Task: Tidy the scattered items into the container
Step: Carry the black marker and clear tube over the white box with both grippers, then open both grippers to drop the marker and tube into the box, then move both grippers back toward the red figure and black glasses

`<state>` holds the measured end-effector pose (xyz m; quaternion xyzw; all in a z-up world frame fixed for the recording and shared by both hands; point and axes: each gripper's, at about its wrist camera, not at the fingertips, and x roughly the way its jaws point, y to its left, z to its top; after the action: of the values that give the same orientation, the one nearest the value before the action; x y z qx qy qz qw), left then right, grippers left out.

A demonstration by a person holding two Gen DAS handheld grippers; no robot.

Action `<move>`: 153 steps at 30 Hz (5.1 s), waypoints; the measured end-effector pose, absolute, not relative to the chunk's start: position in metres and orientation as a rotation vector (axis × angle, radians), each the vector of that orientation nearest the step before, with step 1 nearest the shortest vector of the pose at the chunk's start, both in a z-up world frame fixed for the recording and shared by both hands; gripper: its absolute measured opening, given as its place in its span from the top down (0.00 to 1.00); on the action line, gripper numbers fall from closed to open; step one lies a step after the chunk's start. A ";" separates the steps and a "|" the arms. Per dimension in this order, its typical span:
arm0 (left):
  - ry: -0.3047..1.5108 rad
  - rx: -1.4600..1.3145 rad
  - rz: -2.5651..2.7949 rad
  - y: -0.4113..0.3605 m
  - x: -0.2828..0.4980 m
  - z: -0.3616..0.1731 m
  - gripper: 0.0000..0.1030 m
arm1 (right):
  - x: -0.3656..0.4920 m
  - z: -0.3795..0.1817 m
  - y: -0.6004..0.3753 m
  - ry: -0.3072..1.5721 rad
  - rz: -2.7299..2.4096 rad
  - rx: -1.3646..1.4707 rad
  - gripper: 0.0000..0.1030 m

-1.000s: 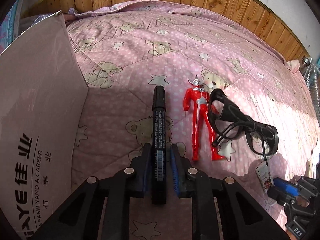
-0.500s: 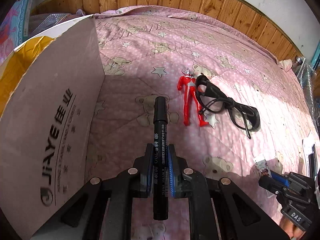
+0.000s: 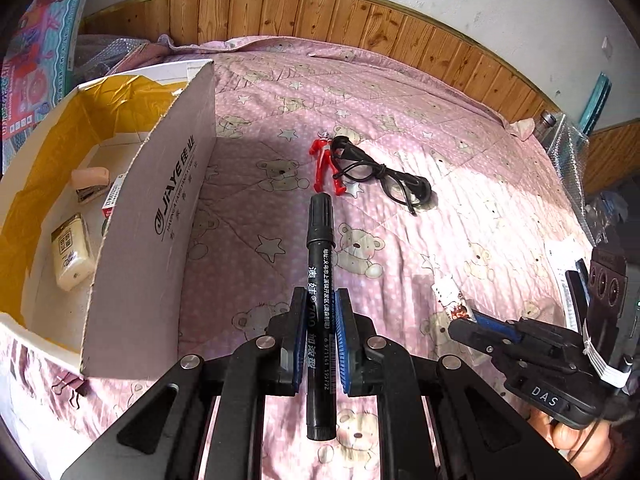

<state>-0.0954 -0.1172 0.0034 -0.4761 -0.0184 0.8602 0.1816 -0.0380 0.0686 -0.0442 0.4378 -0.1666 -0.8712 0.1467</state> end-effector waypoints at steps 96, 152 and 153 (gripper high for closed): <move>-0.632 -1.597 2.475 -0.317 -0.287 0.014 0.87 | -0.309 0.050 -0.185 0.184 -2.239 1.281 0.85; -0.390 -1.364 2.637 -0.274 -0.222 0.051 0.76 | -0.230 0.059 -0.124 -0.082 -2.315 1.165 0.84; -0.366 -1.353 2.644 -0.271 -0.217 0.054 0.76 | -0.223 0.059 -0.119 -0.108 -2.324 1.155 0.84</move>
<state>-0.2173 -0.2713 0.0543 -0.4509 -0.1219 0.8811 0.0747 -0.2231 -0.1190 0.0593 0.4284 -0.0400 -0.8617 0.2689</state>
